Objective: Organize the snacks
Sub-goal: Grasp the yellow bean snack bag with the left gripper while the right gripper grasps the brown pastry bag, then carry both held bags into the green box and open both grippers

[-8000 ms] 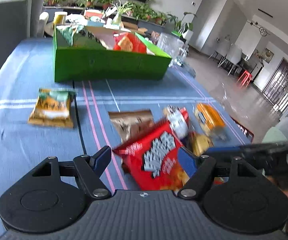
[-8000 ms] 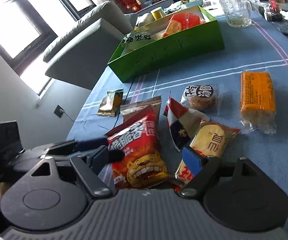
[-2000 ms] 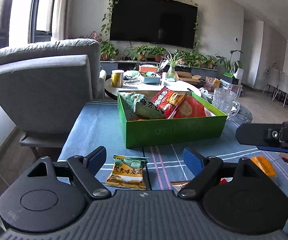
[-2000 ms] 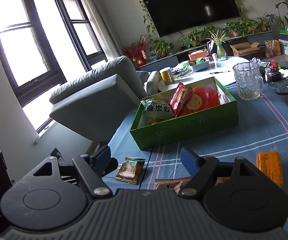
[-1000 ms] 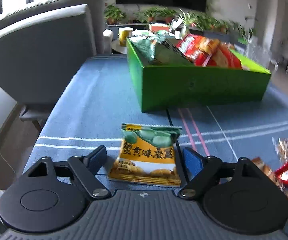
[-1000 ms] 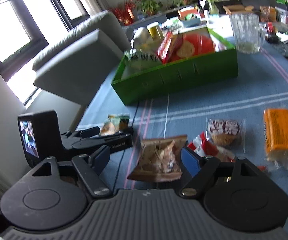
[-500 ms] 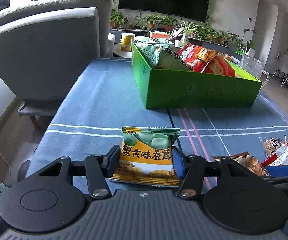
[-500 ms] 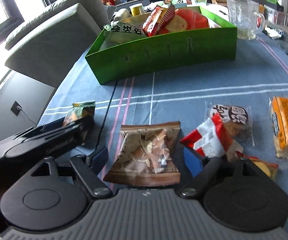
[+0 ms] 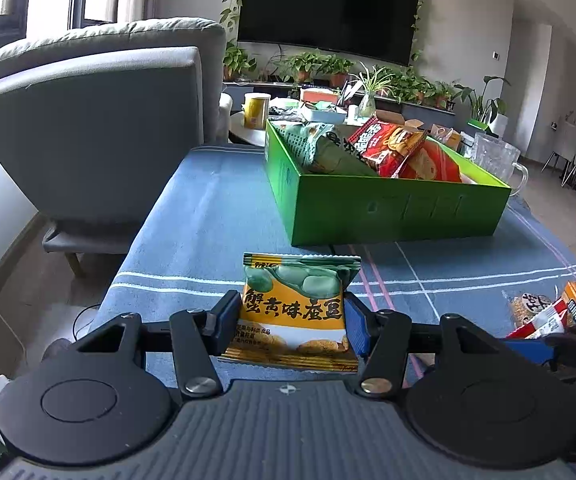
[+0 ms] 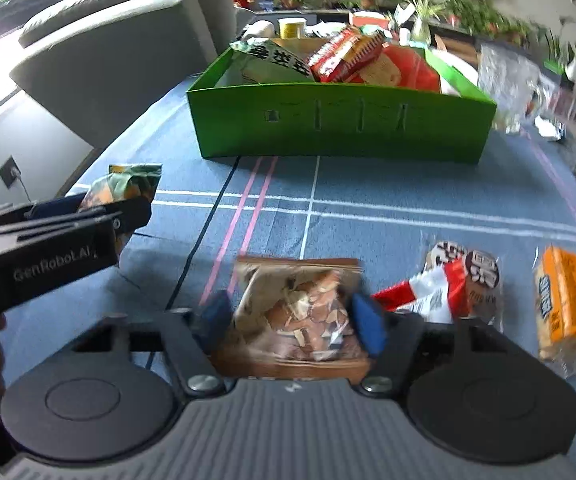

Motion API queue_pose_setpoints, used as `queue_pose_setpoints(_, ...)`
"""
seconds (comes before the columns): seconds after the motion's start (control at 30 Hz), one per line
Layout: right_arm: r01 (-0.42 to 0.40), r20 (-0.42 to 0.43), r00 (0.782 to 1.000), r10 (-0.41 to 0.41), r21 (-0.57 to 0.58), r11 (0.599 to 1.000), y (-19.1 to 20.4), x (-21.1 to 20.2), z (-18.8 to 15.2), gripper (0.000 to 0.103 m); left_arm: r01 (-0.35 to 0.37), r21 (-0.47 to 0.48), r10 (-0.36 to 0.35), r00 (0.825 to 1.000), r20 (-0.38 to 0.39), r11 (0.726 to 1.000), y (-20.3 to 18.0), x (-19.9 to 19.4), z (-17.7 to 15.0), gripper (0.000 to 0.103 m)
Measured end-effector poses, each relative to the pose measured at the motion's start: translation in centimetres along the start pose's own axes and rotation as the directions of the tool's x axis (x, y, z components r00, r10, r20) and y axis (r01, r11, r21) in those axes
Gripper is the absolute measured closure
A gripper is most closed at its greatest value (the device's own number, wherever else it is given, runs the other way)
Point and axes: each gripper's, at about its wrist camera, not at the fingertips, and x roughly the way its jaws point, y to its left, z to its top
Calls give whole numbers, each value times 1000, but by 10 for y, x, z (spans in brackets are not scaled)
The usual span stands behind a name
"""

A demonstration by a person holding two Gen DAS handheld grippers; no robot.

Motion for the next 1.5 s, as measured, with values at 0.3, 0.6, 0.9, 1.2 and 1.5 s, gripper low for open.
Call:
queue_pose_setpoints(0.3,-62,57,997,60,21,998,-4,-19,5,45,-10,-25,11,1000,20,1000,7,-7,1,52)
queue_pose_setpoints(0.6,-162,150,977,149,80,983,-20,-42,21,45,5,-33,-4,999,49,999,4,-14,8,52)
queue_pose_setpoints(0.9,-176,245,960,136,153,972,-56,-49,56,45,36,-11,-36,997,61,999,-13,-12,14,52)
queue_pose_setpoints(1.2,-133,312,948,62,211,969,-87,-43,84,45,58,-4,-57,997,45,998,-23,4,19,52)
queue_pose_setpoints(1.5,-118,305,952,35,256,960,-107,-28,95,45,93,11,-93,995,42,996,-35,19,33,52)
